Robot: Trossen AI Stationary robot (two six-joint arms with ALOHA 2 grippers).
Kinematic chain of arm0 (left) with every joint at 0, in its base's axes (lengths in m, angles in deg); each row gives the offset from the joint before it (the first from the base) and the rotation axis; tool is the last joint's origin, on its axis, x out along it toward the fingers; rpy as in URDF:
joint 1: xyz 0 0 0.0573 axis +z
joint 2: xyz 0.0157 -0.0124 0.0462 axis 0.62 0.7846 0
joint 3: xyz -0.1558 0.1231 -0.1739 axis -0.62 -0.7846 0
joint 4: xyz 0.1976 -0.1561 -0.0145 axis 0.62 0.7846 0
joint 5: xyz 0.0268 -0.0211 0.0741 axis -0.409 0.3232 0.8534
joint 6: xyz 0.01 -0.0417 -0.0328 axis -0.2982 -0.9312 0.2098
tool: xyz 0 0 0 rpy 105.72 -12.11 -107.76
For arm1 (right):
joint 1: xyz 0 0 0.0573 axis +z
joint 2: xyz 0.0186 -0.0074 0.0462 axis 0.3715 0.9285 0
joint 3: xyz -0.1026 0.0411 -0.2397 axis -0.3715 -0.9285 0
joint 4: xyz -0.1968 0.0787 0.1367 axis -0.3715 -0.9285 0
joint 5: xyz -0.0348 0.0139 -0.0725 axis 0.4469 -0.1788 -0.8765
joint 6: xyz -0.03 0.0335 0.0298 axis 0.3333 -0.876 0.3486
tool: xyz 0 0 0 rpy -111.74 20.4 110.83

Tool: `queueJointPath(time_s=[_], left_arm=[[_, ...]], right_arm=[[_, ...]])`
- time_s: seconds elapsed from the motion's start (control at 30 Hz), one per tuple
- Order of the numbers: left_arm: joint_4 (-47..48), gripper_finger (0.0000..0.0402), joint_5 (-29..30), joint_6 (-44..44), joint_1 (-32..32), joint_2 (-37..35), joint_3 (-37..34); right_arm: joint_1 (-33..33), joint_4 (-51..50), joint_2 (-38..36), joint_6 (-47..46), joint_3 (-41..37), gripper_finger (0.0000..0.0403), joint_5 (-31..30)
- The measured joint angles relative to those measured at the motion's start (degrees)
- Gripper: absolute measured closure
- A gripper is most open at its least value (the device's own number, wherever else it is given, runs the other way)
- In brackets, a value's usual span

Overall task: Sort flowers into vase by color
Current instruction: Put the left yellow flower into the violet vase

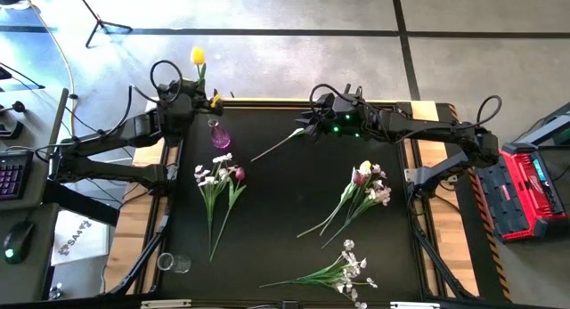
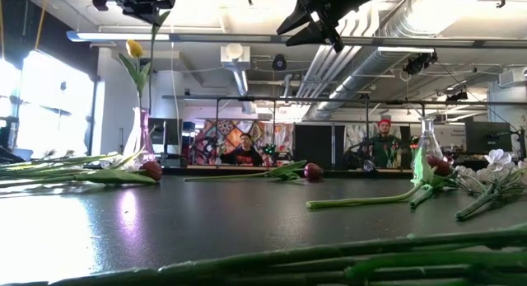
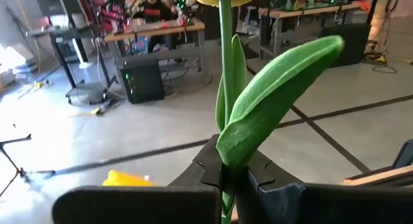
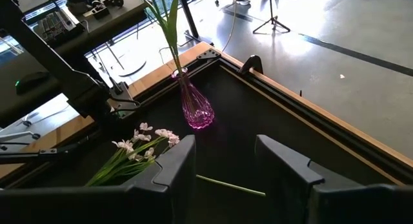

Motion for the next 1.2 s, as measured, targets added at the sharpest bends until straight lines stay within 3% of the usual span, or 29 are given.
queueJointPath(time_s=[0.6, 0.8, 1.1, 1.2], left_arm=[[1.6, 0.0401, -0.1, 7.9, 0.1, 0.0, 3.2], [10.5, 0.0401, -0.5, -2.7, 0.4, 0.3, 2.5], [10.7, 0.0391, -0.9, -12.0, 1.6, 0.3, -2.6], [10.8, 0.0369, -4.9, -15.4, 2.5, 0.3, -3.7]], right_arm=[[-1.4, 0.0, 0.0, 0.2, 0.0, 0.0254, -1.3], [-2.3, 0.0, 0.0, 0.6, 0.0, 0.0254, -1.2], [-2.3, 0.0, 0.0, 0.6, 0.0, 0.0254, -1.7], [-2.3, -0.8, 0.0, -0.8, 0.0, 0.0254, -1.7]])
